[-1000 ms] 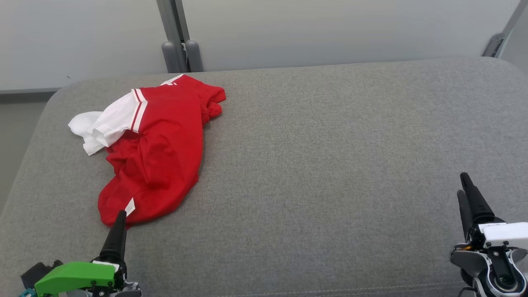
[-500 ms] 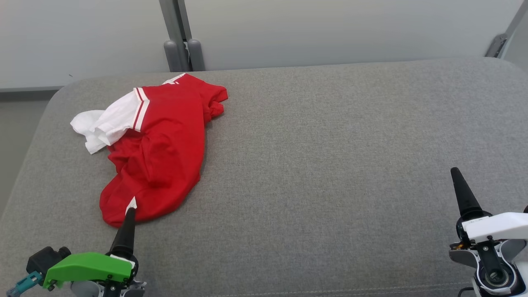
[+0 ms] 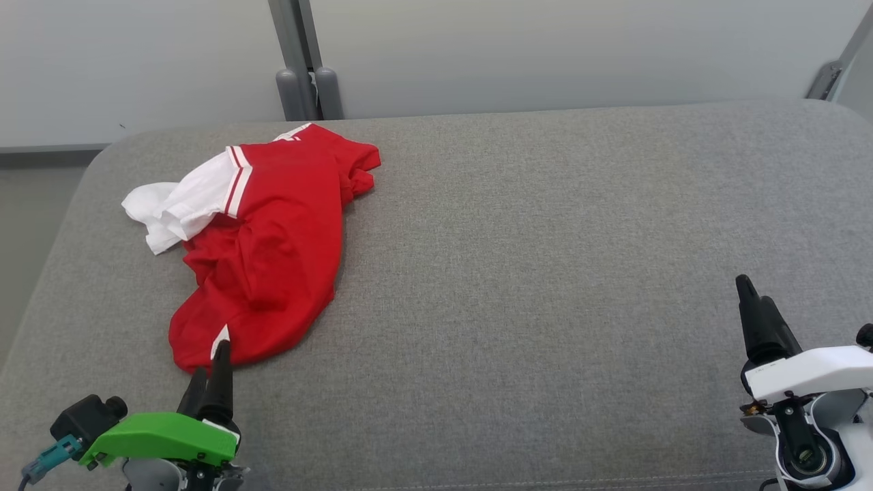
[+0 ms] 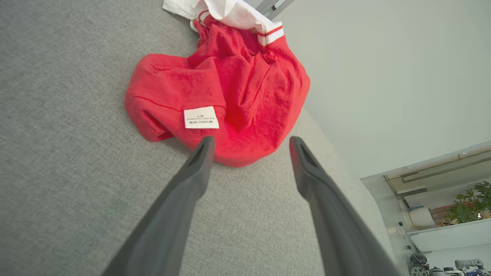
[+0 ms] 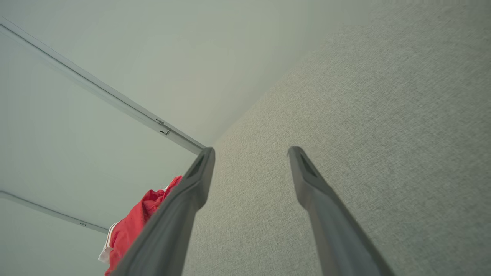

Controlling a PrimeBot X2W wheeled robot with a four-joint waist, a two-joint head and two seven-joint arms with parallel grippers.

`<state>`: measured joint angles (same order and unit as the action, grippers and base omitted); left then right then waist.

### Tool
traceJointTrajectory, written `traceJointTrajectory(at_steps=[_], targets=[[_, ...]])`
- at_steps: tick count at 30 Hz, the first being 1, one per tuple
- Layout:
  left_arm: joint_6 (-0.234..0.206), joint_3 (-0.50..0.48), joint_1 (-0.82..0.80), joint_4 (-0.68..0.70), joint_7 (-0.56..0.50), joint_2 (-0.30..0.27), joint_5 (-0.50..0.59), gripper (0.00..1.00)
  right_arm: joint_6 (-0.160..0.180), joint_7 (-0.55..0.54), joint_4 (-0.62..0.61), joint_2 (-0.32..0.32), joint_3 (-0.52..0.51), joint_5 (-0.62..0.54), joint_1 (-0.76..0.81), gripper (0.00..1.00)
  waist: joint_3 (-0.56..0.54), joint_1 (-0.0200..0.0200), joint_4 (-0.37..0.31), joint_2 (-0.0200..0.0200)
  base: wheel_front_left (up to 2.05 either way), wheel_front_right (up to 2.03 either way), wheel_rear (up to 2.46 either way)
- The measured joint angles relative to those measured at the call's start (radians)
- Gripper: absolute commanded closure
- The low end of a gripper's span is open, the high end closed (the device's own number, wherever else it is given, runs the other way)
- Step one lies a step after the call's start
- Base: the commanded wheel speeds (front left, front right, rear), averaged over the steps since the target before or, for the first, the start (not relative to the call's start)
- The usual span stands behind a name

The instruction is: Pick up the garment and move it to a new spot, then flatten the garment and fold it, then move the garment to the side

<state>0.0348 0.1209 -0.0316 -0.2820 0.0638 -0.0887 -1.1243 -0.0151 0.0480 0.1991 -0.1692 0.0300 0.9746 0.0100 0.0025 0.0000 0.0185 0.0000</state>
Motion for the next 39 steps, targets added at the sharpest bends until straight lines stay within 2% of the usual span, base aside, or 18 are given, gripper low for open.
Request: traceJointTrajectory(at_steps=[19,39], targets=[[-0.036,0.039,-0.001,0.022,0.058,-0.007,0.264,0.0,0.044,0.064,-0.03,-0.05,0.043,-0.26,0.019,0.0,-0.001,0.0,-0.003,0.0,0.0,0.0,0.0],[-0.063,0.071,-0.011,0.035,0.118,-0.04,0.556,0.0,0.061,0.128,-0.051,-0.117,0.075,-0.502,0.02,0.0,0.0,0.0,-0.005,0.0,0.0,0.0,0.0]])
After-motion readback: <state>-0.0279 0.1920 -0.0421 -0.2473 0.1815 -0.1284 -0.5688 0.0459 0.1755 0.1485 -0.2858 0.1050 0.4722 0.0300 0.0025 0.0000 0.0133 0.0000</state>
